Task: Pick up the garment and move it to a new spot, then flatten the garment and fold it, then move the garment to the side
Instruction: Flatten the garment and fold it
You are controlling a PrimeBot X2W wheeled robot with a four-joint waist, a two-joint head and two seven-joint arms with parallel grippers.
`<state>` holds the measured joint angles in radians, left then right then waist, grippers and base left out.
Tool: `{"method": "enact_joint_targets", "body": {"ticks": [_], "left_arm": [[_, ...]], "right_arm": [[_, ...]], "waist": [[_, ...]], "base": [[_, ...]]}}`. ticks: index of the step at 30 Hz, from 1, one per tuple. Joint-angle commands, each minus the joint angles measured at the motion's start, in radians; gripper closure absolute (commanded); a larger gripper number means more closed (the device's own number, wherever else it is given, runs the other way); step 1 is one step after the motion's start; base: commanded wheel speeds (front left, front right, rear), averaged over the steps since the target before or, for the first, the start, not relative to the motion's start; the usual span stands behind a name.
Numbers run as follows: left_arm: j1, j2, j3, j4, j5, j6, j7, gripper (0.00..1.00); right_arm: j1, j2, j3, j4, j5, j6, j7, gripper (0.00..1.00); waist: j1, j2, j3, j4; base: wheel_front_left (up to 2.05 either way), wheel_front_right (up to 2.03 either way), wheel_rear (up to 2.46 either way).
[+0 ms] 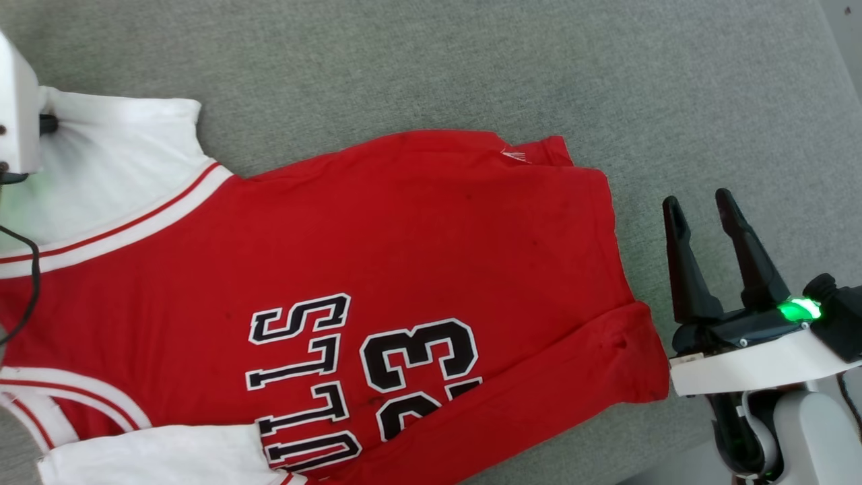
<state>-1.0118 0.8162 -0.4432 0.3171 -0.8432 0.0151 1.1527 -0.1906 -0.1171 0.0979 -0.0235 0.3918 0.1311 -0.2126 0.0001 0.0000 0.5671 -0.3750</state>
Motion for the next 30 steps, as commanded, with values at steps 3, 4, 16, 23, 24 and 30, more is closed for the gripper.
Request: {"method": "enact_joint_targets", "body": {"ticks": [3, 4, 16, 23, 24, 30], "left_arm": [[0.011, -0.022, 0.001, 0.028, 0.012, -0.032, -0.079, 1.00], [0.001, -0.032, 0.006, 0.031, 0.015, -0.043, -0.112, 1.00], [0.083, -0.037, -0.076, -0.254, -0.009, -0.140, -0.251, 1.00], [0.142, -0.067, -0.076, -0.424, -0.036, -0.120, -0.293, 1.00], [0.154, -0.077, -0.086, -0.476, -0.029, -0.119, -0.307, 1.00], [0.169, -0.102, -0.109, -0.536, -0.023, -0.125, -0.335, 1.00]], "right_arm": [[-0.019, -0.021, -0.010, -0.007, -0.016, -0.001, 0.011, 0.00], [-0.022, -0.027, -0.014, -0.012, -0.018, -0.001, 0.019, 0.00], [-0.201, -0.370, 0.084, -0.063, 0.168, -0.001, 0.726, 0.00], [-0.353, -0.446, 0.085, 0.047, 0.234, -0.001, 1.104, 0.00], [-0.406, -0.434, 0.094, 0.098, 0.216, -0.001, 1.173, 0.00], [-0.449, -0.451, 0.166, 0.176, 0.169, -0.001, 1.252, 0.00]], "waist": [[-0.0001, 0.0000, -0.029, 0.026], [-0.0001, 0.0000, -0.042, 0.036], [-0.0001, 0.0000, -0.129, 0.234], [-0.0001, 0.0000, -0.109, 0.331], [-0.0001, 0.0000, -0.101, 0.365], [-0.0001, 0.0000, -0.089, 0.413]], "base": [[0.00, 0.00, 0.00], [0.00, 0.00, 0.00], [0.00, 0.00, 0.00], [0.00, 0.00, 0.00], [0.00, 0.00, 0.00], [0.00, 0.00, 0.00]]}}
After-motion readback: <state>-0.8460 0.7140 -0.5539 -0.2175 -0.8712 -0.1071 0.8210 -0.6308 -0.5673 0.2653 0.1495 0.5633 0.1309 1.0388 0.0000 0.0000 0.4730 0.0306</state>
